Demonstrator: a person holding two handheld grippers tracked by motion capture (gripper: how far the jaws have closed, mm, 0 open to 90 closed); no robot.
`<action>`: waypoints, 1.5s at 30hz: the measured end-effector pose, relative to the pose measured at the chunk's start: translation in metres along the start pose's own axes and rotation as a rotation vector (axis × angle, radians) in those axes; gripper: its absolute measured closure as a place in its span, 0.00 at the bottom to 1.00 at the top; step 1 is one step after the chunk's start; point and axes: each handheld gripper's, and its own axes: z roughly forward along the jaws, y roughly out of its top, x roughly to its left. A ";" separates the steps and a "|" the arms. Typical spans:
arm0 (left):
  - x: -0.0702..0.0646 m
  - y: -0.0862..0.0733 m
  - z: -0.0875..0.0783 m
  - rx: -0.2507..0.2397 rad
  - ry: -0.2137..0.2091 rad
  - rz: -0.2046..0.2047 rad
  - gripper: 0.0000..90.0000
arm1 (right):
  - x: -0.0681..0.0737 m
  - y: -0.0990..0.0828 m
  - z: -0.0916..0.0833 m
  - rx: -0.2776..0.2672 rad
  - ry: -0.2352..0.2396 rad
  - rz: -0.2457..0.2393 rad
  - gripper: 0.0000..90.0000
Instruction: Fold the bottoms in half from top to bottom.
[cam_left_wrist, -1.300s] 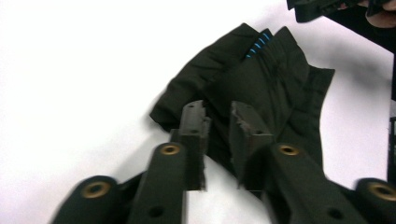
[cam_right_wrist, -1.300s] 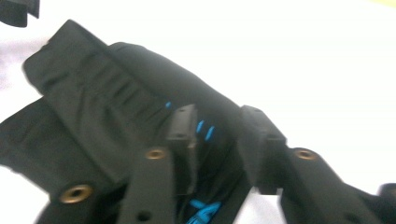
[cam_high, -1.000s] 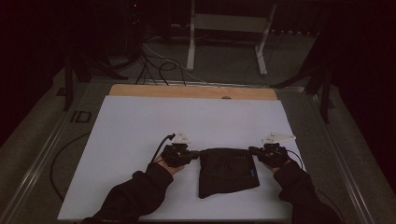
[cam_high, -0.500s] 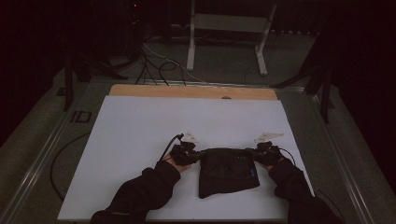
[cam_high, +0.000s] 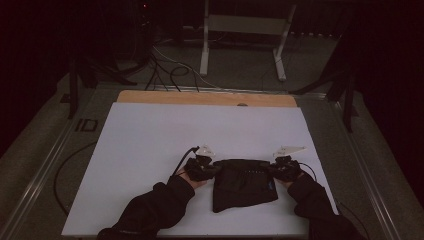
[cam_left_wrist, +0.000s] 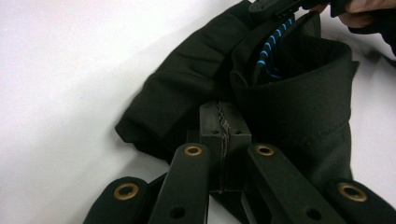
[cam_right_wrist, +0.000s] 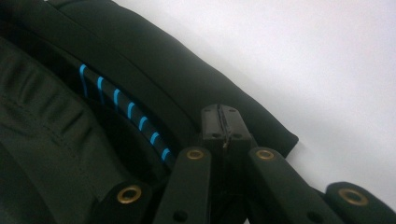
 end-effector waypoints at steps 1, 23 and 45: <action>-0.001 0.000 -0.001 0.002 -0.003 0.004 1.00 | 0.000 0.000 -0.001 -0.001 0.007 0.001 1.00; -0.029 -0.014 -0.019 0.017 -0.092 0.060 1.00 | 0.045 -0.017 -0.032 -0.019 0.160 -0.019 1.00; -0.053 -0.029 -0.015 0.062 -0.151 0.123 1.00 | 0.067 -0.034 -0.040 0.002 0.226 -0.045 1.00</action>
